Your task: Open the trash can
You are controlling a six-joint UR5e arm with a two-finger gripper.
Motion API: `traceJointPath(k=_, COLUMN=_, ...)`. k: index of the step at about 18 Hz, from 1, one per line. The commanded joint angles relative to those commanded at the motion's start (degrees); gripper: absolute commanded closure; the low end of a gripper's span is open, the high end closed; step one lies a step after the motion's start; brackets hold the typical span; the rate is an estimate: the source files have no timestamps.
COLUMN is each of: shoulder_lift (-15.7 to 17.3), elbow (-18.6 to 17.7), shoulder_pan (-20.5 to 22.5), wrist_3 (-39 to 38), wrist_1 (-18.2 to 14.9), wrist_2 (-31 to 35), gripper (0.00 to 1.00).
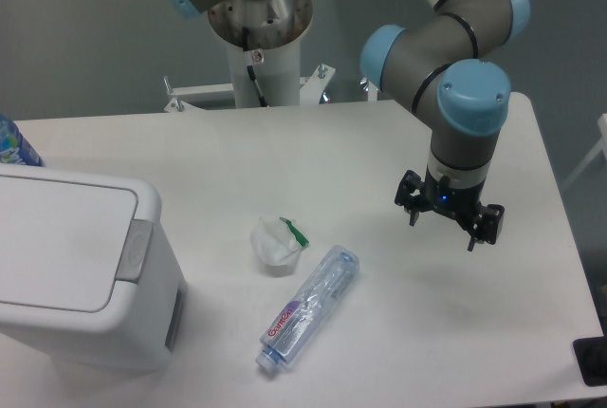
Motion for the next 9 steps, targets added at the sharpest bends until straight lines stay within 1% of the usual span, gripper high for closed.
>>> traceJointPath(k=9, shoulder_lift=0.2, elbow=0.4, shoulder_pan=0.1, wrist_3=-0.2, wrist_1=-0.1, wrist_2=-0.9, gripper=0.0)
